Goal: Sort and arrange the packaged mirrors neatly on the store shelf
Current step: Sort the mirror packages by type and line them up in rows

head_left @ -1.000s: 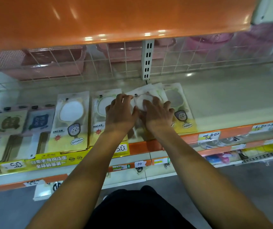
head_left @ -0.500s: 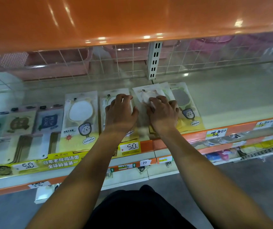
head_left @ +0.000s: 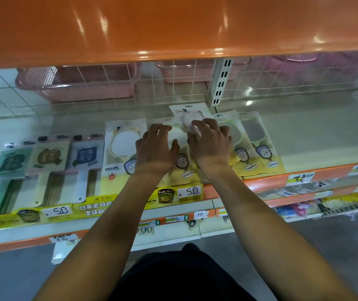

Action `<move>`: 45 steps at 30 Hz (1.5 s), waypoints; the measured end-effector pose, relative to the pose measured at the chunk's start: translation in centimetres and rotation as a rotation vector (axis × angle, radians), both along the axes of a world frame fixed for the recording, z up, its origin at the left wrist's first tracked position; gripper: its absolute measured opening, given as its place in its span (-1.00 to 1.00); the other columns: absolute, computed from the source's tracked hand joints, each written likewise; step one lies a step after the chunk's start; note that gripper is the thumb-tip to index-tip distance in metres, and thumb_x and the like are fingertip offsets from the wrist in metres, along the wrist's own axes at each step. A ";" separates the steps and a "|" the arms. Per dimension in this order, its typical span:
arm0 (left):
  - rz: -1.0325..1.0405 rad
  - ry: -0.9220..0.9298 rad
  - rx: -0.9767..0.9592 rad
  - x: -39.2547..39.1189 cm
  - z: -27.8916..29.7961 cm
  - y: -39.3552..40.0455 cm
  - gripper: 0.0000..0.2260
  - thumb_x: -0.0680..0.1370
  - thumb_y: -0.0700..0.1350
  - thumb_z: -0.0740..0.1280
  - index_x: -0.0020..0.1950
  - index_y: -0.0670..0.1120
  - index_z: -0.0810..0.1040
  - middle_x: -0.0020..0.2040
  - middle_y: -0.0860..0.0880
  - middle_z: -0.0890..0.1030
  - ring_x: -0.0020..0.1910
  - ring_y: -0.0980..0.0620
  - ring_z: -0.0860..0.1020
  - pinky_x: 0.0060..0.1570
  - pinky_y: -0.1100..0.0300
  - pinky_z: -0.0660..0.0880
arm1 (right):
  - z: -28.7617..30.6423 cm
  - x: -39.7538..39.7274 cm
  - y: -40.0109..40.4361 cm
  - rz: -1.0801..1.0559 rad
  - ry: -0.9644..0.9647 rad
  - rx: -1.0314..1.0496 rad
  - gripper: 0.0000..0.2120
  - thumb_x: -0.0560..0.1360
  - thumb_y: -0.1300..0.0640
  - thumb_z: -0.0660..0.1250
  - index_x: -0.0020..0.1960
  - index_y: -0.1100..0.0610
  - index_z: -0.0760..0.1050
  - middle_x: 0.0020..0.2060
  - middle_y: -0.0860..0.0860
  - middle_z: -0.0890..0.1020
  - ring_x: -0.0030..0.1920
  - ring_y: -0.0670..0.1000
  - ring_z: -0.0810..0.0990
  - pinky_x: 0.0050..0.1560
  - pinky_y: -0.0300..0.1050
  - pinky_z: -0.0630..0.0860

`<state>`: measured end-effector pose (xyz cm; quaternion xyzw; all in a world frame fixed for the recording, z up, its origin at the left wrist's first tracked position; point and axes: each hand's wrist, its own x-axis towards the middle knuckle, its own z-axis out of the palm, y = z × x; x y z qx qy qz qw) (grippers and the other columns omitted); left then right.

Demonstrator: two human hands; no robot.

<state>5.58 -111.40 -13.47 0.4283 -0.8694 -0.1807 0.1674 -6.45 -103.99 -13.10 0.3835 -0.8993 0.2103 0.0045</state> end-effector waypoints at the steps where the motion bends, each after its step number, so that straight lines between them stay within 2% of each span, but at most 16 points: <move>1: 0.005 -0.004 -0.003 0.4 0.0 -0.2 -0.62 0.57 0.02 0.24 0.37 -0.04 0.40 0.35 -0.03 0.39 0.29 -0.11 0.42 0.18 -0.01 0.31 | 0.0 0.3 -0.3 0.005 -0.002 -0.001 -0.70 0.54 -0.12 0.26 0.26 -0.16 0.47 0.31 -0.11 0.45 0.21 0.17 0.37 0.08 0.04 0.32; 11: 0.063 -0.027 -0.006 4.0 -0.3 -2.2 -0.62 0.56 0.03 0.25 0.36 -0.04 0.41 0.36 -0.07 0.40 0.30 -0.13 0.42 0.20 -0.06 0.34 | -1.0 3.7 -2.4 0.036 -0.022 0.094 -0.67 0.55 -0.15 0.24 0.30 -0.17 0.45 0.39 -0.11 0.39 0.28 0.19 0.34 0.16 0.05 0.31; 18: 0.084 -0.026 -0.015 5.8 -1.1 -3.1 -0.63 0.55 0.03 0.25 0.34 -0.04 0.42 0.34 -0.06 0.43 0.31 -0.12 0.42 0.18 -0.05 0.37 | -1.6 5.2 -2.8 0.047 -0.037 0.200 -0.68 0.57 -0.15 0.19 0.30 -0.16 0.42 0.42 -0.03 0.32 0.30 0.22 0.28 0.15 0.07 0.28; 23: 0.089 -0.026 -0.001 6.1 -1.3 -3.2 -0.63 0.55 0.02 0.24 0.34 -0.04 0.42 0.33 -0.07 0.43 0.29 -0.13 0.43 0.18 -0.05 0.39 | -1.9 5.5 -3.0 0.045 -0.030 0.245 -0.60 0.54 -0.20 0.20 0.35 -0.16 0.38 0.41 -0.02 0.30 0.31 0.25 0.26 0.19 0.09 0.28; 27: 0.089 -0.033 -0.004 6.2 -1.2 -3.4 -0.63 0.56 0.02 0.23 0.35 -0.03 0.41 0.34 -0.06 0.42 0.29 -0.13 0.43 0.18 -0.05 0.36 | -2.6 5.8 -2.8 0.051 -0.034 0.235 -0.61 0.54 -0.24 0.15 0.31 -0.16 0.38 0.42 -0.02 0.28 0.36 0.29 0.23 0.23 0.15 0.24; 32: 0.086 -0.028 0.006 6.4 -1.1 -3.3 -0.63 0.56 0.02 0.23 0.35 -0.02 0.40 0.35 -0.06 0.41 0.30 -0.12 0.42 0.19 -0.04 0.35 | -3.0 6.2 -2.7 0.070 -0.092 0.238 -0.51 0.54 -0.31 0.10 0.42 -0.18 0.24 0.51 -0.02 0.14 0.48 0.30 0.09 0.34 0.22 0.20; 45: 0.090 -0.042 0.016 7.6 -0.8 -3.5 -0.62 0.56 0.02 0.24 0.36 -0.03 0.38 0.36 -0.06 0.39 0.29 -0.10 0.42 0.19 -0.04 0.35 | -3.4 7.3 -2.8 0.074 -0.077 0.209 -0.51 0.55 -0.31 0.10 0.42 -0.18 0.24 0.51 -0.01 0.14 0.46 0.28 0.12 0.36 0.22 0.19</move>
